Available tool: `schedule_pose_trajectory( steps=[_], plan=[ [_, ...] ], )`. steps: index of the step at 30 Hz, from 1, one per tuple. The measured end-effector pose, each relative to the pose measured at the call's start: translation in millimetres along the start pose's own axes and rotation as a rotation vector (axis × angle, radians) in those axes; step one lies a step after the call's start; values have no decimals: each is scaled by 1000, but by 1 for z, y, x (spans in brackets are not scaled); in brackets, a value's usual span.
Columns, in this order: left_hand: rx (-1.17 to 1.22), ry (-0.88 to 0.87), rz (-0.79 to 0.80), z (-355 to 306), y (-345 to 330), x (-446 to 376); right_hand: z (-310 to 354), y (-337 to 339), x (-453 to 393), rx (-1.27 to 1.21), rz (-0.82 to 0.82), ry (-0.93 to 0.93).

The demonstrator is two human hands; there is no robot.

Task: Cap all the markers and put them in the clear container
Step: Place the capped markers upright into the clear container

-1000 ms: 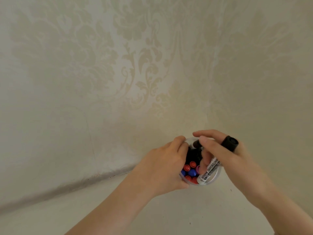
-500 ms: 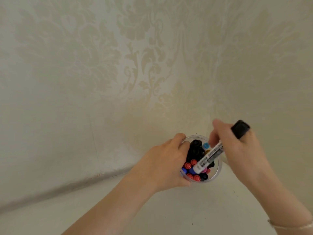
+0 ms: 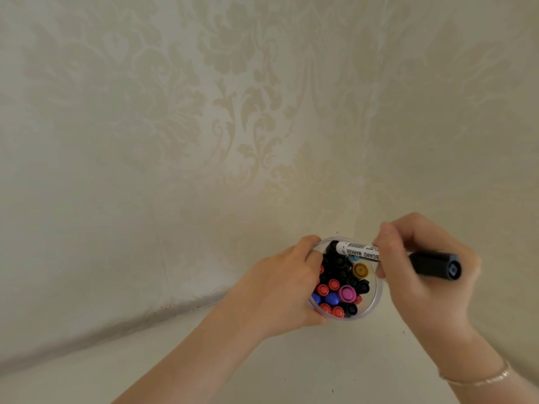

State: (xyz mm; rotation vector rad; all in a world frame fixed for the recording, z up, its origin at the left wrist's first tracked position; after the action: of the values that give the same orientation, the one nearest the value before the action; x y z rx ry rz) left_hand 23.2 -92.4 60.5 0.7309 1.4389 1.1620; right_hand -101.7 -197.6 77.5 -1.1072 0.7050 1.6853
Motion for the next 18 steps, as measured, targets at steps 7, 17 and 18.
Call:
schedule_pose_trajectory(
  steps=[7, 17, 18],
  plan=[
    [37, -4, 9, -1, 0, -3, -4, -9, -9, 126, 67, 25],
    [23, -30, 28, -5, -1, -6, 4, -7, -16, 76, 96, 40],
    [26, -35, 15, -4, -2, -5, 4, -9, -13, 93, 113, 59]
  ],
)
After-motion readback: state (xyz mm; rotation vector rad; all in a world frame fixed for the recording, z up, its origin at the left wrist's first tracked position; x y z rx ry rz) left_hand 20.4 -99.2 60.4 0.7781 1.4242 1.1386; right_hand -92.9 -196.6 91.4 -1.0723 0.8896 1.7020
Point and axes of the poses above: each hand's wrist, its own x-axis away from the middle knuckle, its own y-axis out of the back of the hand, z = x × y, the point moved 2 cm from there along -x, towards the middle knuckle, and after that the axes turned 3 degrees about -z, right-handed, at the moved point
